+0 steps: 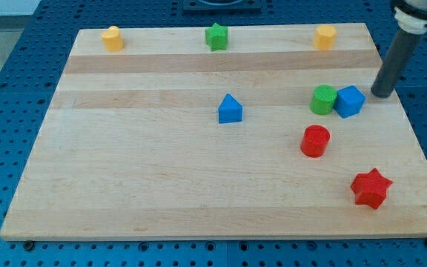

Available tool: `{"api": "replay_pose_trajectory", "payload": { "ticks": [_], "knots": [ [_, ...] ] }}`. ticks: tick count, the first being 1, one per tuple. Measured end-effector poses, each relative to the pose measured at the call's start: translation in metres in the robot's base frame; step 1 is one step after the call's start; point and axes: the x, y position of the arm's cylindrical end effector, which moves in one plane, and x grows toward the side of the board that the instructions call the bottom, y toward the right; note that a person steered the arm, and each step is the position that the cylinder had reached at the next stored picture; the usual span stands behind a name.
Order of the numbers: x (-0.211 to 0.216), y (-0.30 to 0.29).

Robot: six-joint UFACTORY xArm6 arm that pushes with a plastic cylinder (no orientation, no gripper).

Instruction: Place the red circle below the yellow heart

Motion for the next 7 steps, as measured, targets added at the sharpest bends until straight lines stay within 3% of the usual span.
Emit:
{"api": "replay_pose_trajectory", "payload": {
  "ticks": [4, 7],
  "knots": [
    [0.099, -0.073],
    [0.099, -0.153]
  ]
}}
